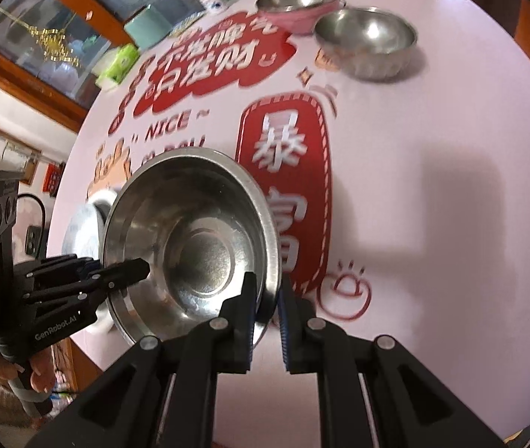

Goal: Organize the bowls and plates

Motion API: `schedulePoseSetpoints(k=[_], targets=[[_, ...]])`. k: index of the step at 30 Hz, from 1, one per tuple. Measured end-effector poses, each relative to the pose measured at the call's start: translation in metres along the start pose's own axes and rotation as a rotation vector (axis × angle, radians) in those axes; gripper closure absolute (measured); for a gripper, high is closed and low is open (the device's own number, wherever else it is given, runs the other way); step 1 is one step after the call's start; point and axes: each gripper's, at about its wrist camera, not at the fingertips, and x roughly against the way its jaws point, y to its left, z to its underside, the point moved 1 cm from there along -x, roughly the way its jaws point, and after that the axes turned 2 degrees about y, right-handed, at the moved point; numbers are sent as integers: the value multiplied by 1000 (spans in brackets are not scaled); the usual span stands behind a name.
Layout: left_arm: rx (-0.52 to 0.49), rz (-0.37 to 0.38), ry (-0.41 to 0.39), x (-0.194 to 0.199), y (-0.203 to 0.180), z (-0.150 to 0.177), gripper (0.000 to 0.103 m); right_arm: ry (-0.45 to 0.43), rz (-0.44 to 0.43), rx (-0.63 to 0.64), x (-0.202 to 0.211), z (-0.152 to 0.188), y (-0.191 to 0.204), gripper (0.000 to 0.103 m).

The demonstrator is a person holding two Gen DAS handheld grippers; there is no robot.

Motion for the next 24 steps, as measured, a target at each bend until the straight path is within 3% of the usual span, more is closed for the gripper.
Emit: schedulePoseSetpoints(k=[10,24], targets=[[17,-9,50,-13,7,29,89,56,21,40,-16,19,9,92],[-8,-24,69,-23,1,27,89,70,48,49,-19,24,10,91]])
